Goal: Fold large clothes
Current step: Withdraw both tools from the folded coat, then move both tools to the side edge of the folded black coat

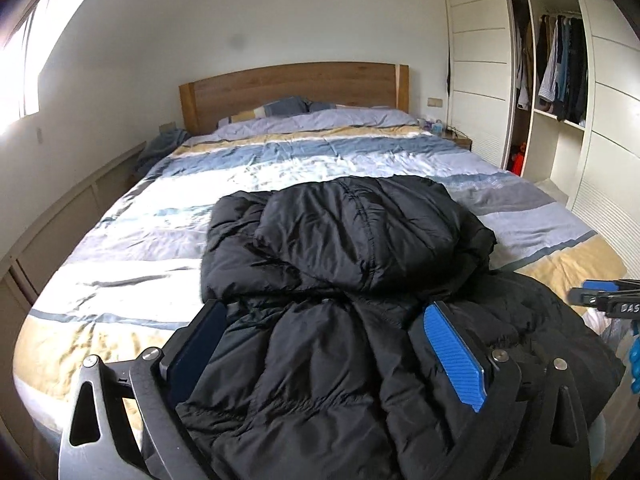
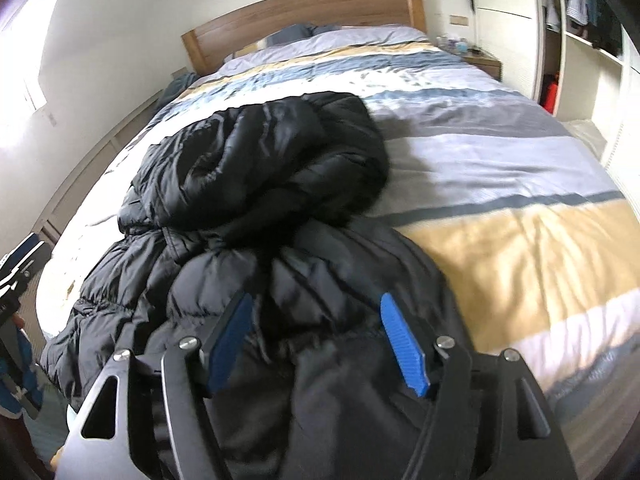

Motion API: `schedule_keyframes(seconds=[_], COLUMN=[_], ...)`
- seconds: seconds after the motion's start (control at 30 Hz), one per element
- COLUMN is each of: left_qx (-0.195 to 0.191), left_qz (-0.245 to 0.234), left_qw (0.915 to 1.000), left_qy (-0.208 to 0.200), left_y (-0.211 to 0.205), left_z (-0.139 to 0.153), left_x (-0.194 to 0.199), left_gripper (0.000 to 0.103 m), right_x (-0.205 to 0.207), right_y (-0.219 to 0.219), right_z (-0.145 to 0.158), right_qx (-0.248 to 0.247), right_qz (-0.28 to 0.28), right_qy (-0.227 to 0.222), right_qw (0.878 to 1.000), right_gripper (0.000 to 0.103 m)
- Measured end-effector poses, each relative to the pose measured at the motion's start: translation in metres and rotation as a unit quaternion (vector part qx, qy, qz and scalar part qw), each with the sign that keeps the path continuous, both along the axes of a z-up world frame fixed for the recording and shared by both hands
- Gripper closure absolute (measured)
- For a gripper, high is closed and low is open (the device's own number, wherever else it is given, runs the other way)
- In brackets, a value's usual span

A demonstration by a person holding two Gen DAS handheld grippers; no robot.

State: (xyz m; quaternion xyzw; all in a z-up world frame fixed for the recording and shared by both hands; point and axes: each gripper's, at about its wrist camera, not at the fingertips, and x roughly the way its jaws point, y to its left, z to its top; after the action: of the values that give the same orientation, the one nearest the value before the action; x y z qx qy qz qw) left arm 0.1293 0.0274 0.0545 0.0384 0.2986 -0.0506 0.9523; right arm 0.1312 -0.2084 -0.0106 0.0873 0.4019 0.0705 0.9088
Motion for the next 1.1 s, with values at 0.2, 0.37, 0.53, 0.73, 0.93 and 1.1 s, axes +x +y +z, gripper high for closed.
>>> schedule_keyframes(seconds=[0.2, 0.37, 0.53, 0.73, 0.93, 1.1], left_qx=[0.000, -0.001, 0.000, -0.008, -0.016, -0.024], left_qz=[0.031, 0.054, 0.074, 0.103, 0.129, 0.149], left_qw=[0.9995, 0.9985, 0.9973, 0.9947, 0.9912, 0.9875], left_qy=[-0.010, -0.013, -0.009, 0.004, 0.022, 0.044], left_y=[0.027, 0.047, 0.065, 0.088, 0.111, 0.131], left_z=[0.003, 0.000, -0.005, -0.017, -0.032, -0.049], left_x=[-0.023, -0.038, -0.049, -0.055, -0.057, -0.056], left_gripper=[0.002, 0.001, 0.001, 0.001, 0.001, 0.001], right_x=[-0.029, -0.047, -0.056, -0.055, -0.053, -0.052], right_y=[-0.029, -0.044, -0.055, -0.060, -0.059, -0.063], right_z=[-0.002, -0.011, -0.019, -0.038, -0.055, -0.065], right_qx=[0.001, 0.003, 0.004, 0.011, 0.007, 0.005], right_qz=[-0.028, -0.043, -0.056, -0.056, -0.051, -0.054], right_qy=[0.004, 0.018, 0.028, 0.055, 0.078, 0.087], right_qw=[1.000, 0.999, 0.998, 0.997, 0.996, 0.995], right_gripper=[0.030, 0.027, 0.026, 0.026, 0.026, 0.026])
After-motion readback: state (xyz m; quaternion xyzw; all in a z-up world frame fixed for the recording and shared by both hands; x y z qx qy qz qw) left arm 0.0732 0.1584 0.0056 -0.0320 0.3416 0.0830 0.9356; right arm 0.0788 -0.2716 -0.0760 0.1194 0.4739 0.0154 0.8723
